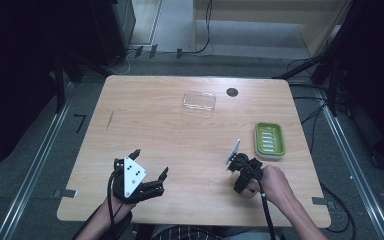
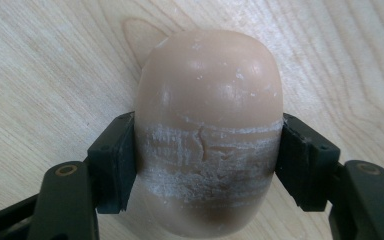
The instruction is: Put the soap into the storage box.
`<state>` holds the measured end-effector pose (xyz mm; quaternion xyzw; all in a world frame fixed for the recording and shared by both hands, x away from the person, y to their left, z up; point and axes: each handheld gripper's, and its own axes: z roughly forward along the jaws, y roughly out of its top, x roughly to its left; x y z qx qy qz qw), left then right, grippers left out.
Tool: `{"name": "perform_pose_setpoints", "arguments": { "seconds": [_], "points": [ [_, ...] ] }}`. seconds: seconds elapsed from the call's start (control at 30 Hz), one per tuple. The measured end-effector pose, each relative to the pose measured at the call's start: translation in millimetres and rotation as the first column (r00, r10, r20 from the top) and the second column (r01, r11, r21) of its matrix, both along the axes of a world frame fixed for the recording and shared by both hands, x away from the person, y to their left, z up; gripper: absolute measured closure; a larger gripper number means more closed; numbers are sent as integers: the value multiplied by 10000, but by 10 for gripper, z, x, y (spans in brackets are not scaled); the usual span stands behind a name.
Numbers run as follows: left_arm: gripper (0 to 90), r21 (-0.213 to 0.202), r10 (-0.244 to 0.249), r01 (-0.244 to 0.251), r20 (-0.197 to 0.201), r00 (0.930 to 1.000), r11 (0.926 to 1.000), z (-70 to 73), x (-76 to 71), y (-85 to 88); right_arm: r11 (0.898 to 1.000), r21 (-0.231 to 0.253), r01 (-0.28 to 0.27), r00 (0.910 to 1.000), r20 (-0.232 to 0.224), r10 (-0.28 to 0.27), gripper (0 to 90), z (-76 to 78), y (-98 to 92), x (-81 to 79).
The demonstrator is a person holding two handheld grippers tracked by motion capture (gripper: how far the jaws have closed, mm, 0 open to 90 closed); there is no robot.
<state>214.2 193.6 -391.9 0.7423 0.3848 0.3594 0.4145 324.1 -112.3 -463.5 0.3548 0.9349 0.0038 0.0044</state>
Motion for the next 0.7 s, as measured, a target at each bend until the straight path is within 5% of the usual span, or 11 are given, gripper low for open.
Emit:
{"name": "perform_pose_setpoints", "arguments": {
  "seconds": [0.7],
  "points": [
    [98, -18, -16, 16, 37, 10000, 10000, 0, -1, 4, 9992, -136, 374, 9992, 134, -372, 332, 98, -164, 50]
  ]
}}
